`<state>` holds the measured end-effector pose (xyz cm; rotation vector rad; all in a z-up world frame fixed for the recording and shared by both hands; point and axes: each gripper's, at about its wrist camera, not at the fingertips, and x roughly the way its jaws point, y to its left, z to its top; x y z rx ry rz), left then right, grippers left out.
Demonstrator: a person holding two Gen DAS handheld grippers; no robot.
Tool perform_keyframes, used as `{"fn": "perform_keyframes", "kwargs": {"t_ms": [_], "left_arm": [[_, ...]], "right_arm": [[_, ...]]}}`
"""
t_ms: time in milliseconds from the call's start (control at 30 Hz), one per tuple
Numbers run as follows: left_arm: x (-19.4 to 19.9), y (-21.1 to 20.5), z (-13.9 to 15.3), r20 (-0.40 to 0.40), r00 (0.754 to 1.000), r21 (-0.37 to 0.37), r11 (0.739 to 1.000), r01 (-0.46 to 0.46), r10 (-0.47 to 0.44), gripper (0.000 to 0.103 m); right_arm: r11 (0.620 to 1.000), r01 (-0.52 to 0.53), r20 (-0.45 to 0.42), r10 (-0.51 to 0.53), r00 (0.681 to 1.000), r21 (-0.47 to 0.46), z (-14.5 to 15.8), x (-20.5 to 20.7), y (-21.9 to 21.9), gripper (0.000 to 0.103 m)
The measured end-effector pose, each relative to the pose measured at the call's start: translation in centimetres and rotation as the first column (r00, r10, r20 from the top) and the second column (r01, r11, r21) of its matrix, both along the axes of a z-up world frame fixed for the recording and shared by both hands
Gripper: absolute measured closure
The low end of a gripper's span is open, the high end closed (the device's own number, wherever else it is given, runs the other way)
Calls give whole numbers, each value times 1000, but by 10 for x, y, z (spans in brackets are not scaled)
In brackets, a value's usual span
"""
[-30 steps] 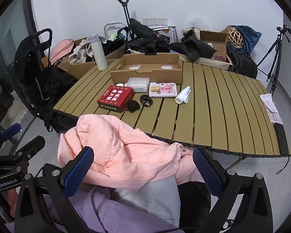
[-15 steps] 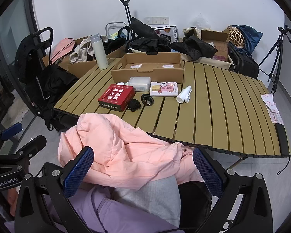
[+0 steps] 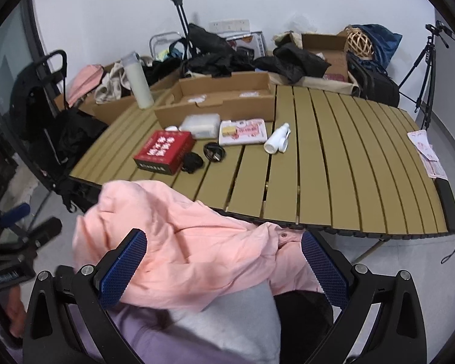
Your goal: Organize objects
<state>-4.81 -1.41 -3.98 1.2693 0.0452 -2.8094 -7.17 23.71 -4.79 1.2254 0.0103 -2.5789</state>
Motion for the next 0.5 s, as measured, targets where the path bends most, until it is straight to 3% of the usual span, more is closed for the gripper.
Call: {"fn": "perform_keyframes", "kwargs": {"t_ms": [267,367,433,467,500], "left_arm": [[-74,-34,-38,140,990,119,992,-32,15,0],[-100,-42,-32,75,997,125,992,-13,3,0],[-120,-49,-30,1,1000,114,993,-27,27,0],[-131,-53,-32,-24,999,111,993,-36,39,0],[-141,-56,-34,-30,999,113,993,-31,35,0]], "right_arm": [[998,-45,83,41,996,41,-52,-55,-14,0],[998,-45,7,44,999,44,-47,-82,-21,0],[995,-86,-136,93,986,54,-40,-96,-31,0],[989,-124,-150,135,979,79,-42,-104,-40,0],[976,-176,-84,187,979,128,-48,-120,-53,0]]}}
